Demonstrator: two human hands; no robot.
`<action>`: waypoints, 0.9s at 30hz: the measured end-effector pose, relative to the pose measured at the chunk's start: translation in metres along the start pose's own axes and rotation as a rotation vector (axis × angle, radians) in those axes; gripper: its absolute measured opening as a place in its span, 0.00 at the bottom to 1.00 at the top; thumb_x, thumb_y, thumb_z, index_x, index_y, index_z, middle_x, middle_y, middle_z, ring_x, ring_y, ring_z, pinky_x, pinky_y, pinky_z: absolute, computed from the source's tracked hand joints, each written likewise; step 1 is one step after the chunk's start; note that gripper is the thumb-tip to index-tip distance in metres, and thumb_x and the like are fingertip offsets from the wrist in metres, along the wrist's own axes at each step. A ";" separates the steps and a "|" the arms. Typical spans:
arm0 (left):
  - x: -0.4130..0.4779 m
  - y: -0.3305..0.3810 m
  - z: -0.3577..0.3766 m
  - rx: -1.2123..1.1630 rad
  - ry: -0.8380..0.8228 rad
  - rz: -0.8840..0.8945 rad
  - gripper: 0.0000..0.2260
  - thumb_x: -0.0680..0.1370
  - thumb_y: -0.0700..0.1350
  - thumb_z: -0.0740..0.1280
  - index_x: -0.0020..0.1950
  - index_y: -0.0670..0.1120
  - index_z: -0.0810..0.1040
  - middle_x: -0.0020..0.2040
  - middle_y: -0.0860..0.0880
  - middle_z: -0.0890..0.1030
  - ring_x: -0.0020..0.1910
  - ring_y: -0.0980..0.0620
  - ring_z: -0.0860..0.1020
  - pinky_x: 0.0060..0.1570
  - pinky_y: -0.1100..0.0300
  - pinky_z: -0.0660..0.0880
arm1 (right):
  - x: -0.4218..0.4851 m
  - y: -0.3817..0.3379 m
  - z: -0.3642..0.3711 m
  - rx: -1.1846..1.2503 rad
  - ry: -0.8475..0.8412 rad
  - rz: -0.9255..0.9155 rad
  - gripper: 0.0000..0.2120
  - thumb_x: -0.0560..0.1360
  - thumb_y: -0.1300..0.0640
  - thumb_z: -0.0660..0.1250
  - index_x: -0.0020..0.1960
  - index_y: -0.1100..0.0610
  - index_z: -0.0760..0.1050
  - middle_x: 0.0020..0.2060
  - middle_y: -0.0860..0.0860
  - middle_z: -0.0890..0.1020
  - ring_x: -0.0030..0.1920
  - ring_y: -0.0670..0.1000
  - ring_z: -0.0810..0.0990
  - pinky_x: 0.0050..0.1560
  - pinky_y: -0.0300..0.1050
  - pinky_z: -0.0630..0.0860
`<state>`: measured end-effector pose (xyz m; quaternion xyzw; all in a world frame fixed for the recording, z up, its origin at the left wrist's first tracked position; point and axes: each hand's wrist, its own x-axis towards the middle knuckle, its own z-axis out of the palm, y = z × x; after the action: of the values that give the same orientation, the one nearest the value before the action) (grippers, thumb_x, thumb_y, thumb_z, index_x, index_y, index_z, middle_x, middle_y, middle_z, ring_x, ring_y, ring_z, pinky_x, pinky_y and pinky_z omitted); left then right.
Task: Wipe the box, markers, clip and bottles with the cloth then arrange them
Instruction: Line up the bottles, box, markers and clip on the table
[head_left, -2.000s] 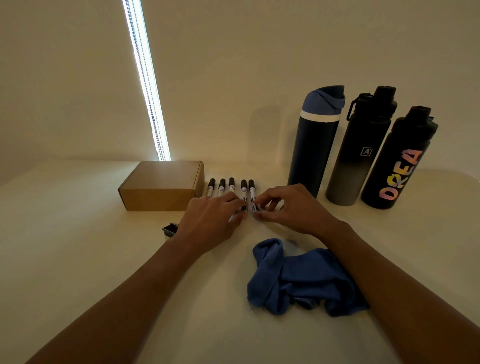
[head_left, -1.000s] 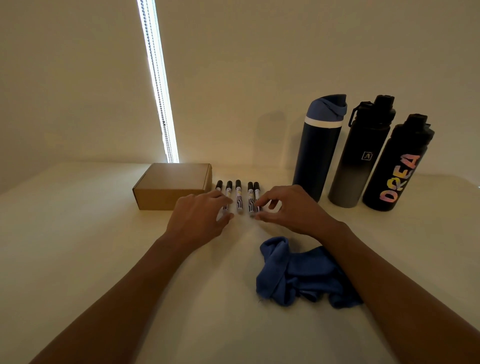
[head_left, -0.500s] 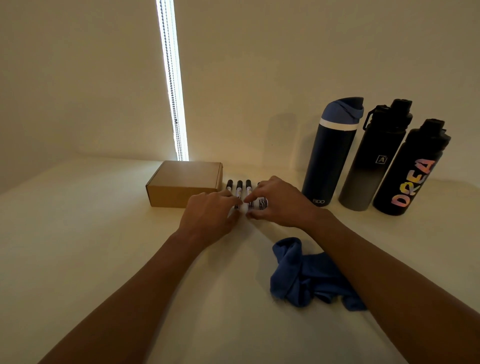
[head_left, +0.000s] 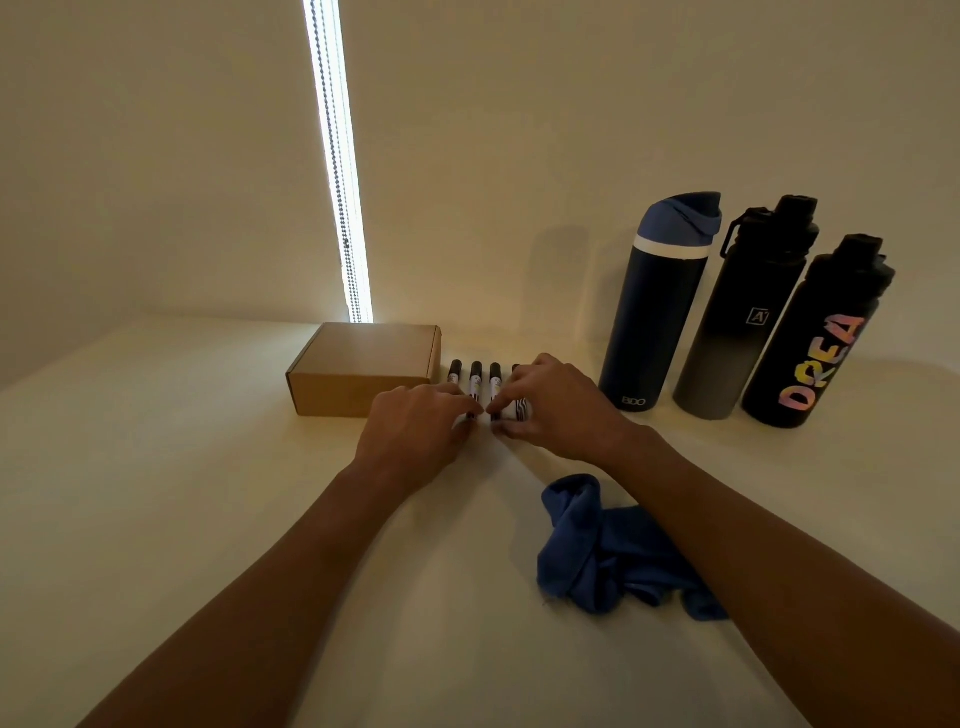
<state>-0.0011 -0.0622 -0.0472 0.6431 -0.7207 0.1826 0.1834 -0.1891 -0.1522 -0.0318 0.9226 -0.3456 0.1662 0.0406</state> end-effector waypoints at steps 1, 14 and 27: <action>0.000 0.000 0.000 0.001 -0.001 0.002 0.11 0.82 0.56 0.67 0.63 0.61 0.83 0.59 0.58 0.84 0.51 0.53 0.84 0.47 0.53 0.81 | 0.000 0.000 0.000 0.004 0.002 0.003 0.14 0.73 0.37 0.69 0.56 0.39 0.82 0.52 0.43 0.81 0.53 0.46 0.72 0.50 0.46 0.74; -0.001 0.004 -0.004 -0.009 0.020 0.018 0.14 0.83 0.60 0.63 0.67 0.61 0.80 0.66 0.59 0.81 0.56 0.55 0.83 0.53 0.54 0.78 | -0.018 0.026 -0.022 0.113 0.043 0.092 0.17 0.71 0.35 0.71 0.57 0.40 0.81 0.51 0.39 0.80 0.53 0.42 0.73 0.53 0.47 0.75; -0.002 0.003 -0.007 -0.009 0.023 -0.025 0.16 0.80 0.64 0.65 0.65 0.62 0.81 0.62 0.61 0.82 0.52 0.56 0.84 0.50 0.53 0.81 | -0.043 0.039 -0.025 0.191 0.013 0.107 0.16 0.72 0.36 0.71 0.57 0.41 0.81 0.51 0.39 0.79 0.48 0.41 0.77 0.50 0.45 0.79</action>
<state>-0.0039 -0.0566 -0.0421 0.6491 -0.7112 0.1845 0.1969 -0.2521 -0.1505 -0.0241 0.9015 -0.3766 0.2061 -0.0543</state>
